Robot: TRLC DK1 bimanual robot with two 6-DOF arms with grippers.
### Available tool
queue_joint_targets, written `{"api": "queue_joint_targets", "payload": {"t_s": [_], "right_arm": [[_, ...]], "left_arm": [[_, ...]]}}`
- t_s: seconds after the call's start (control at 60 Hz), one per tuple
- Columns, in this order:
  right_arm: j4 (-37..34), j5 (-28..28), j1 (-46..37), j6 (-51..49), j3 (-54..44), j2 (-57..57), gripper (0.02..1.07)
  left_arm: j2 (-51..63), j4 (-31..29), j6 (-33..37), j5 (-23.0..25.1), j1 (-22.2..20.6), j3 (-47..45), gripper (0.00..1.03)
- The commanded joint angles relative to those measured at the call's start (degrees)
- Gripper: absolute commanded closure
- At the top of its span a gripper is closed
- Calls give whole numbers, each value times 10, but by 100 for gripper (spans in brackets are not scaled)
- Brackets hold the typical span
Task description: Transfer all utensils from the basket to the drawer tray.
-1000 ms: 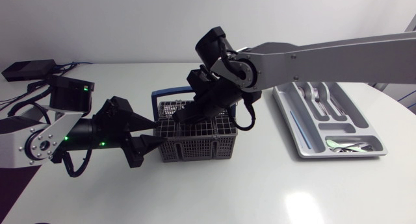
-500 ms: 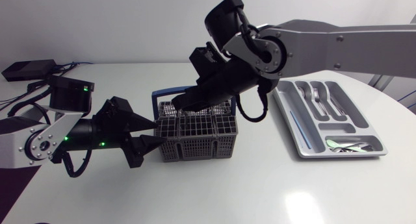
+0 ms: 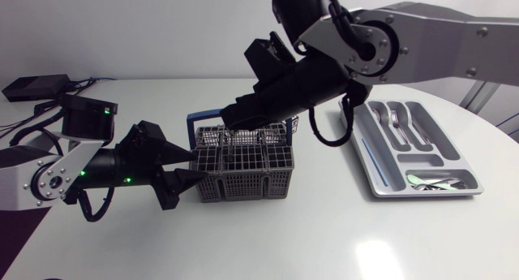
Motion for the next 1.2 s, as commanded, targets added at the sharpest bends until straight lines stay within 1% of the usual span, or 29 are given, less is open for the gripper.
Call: {"api": "queue_joint_targets", "payload": {"t_s": [0.0,0.1,0.183,0.233,0.283,0.333,0.483,0.55,0.617,0.667,0.717,0.767,0.817,0.833,0.883,1.017,1.1,1.15,1.183], "right_arm": [[-13,-6,-9,2,-1,-27,101],[-26,-12,-18,0,1,-46,101],[-49,-25,-36,-1,7,-71,101],[-72,-30,-52,-7,15,-79,101],[-118,-31,-63,-27,30,-80,101],[-149,-31,-80,-44,34,-84,101],[-196,-27,-137,-79,17,-109,101],[-220,-26,-183,-100,2,-132,101],[-244,-21,-228,-125,-14,-151,101],[-258,-6,-251,-140,-26,-159,101],[-265,24,-281,-161,-49,-174,101],[-266,52,-313,-183,-75,-189,101],[-268,64,-333,-198,-88,-194,101],[-268,82,-357,-213,-104,-198,101],[-266,106,-389,-238,-123,-203,101],[-237,149,-478,-293,-163,-190,101],[-187,195,-516,-322,-192,-176,101],[-135,232,-539,-338,-213,-164,101],[-117,246,-545,-347,-222,-155,101]], "left_arm": [[8,-5,12,0,-1,-15,36],[5,-9,12,0,-2,-14,36],[-8,-19,11,0,-3,-13,36],[-18,-31,11,0,-3,-11,36],[-29,-42,11,0,-2,-10,36],[-39,-51,11,0,-3,-10,36],[-51,-71,10,0,-2,-5,36],[-52,-79,9,-1,-2,-2,36],[-57,-85,9,-2,-2,-1,36],[-58,-88,9,-7,-3,-1,36],[-62,-93,8,-10,-4,-1,36],[-65,-97,8,-12,-4,-2,36],[-66,-100,6,-14,-5,-1,36],[-67,-101,5,-15,-6,-2,36],[-70,-103,4,-18,-9,-3,36],[-73,-104,-1,-31,-20,-5,36],[-78,-105,-5,-32,-25,-5,36],[-80,-106,-5,-35,-25,-6,36],[-82,-109,-5,-36,-26,-5,36]]}}
